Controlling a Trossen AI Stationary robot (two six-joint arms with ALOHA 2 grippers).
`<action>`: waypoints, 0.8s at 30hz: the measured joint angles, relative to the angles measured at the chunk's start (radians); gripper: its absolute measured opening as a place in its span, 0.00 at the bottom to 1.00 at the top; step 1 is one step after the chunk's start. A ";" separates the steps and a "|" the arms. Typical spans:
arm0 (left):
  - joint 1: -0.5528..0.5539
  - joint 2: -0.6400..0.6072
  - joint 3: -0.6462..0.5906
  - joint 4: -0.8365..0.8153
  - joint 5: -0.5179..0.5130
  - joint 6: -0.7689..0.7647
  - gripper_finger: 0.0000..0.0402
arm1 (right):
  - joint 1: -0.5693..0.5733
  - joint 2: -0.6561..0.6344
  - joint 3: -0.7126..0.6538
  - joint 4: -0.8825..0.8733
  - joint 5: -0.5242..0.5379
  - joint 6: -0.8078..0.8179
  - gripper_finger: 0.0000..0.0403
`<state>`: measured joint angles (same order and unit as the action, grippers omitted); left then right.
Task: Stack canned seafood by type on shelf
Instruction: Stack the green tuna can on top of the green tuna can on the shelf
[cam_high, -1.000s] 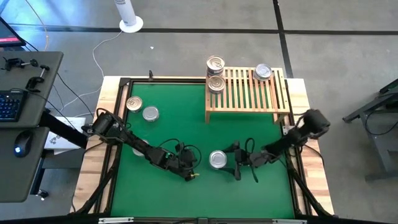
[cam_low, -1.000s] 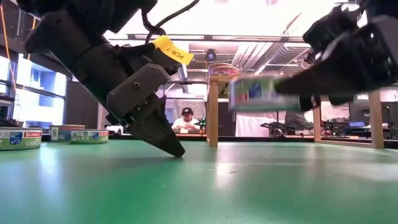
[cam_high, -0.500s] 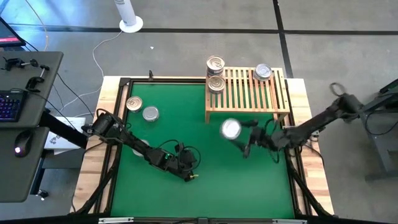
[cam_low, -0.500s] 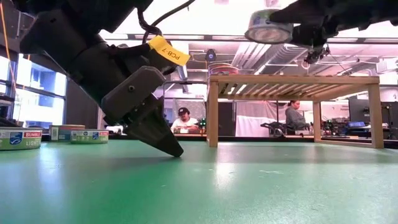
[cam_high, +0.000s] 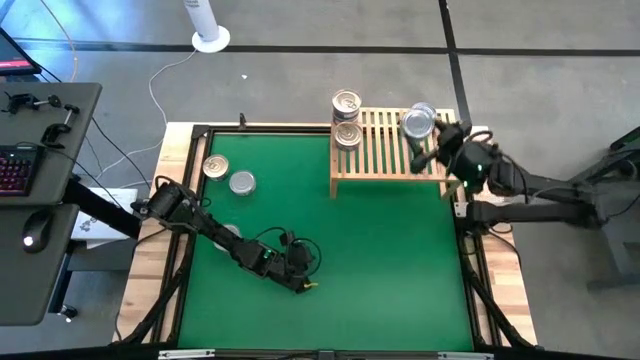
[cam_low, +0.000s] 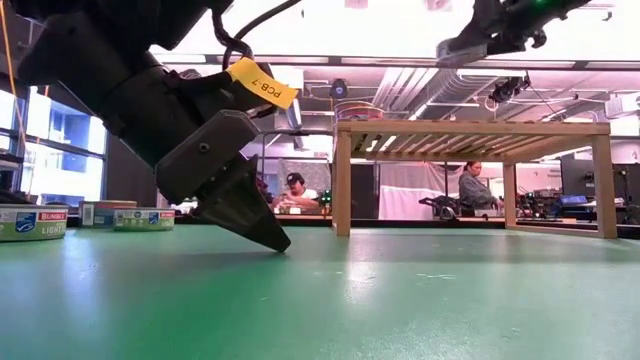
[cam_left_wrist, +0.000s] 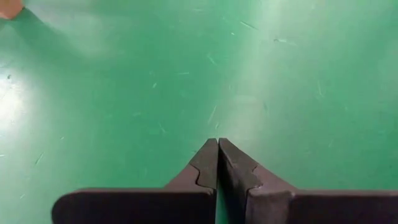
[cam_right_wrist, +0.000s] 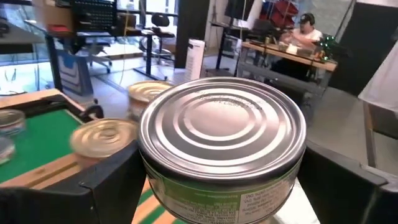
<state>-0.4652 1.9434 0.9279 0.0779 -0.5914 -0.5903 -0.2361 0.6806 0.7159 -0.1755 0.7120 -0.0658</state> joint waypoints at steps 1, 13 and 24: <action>0.000 0.000 0.000 0.001 -0.006 0.000 0.00 | -0.056 0.008 0.008 -0.002 -0.053 -0.004 0.90; 0.000 0.000 0.000 0.081 -0.025 0.087 0.00 | -0.649 0.142 0.018 0.013 -0.486 0.056 0.90; 0.000 0.000 0.000 0.087 -0.027 0.092 0.00 | -0.778 0.223 0.003 0.021 -0.590 0.102 0.90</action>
<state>-0.4652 1.9434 0.9279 0.1646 -0.6186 -0.4988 -1.0145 0.9032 0.7184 -0.1546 0.1221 0.0358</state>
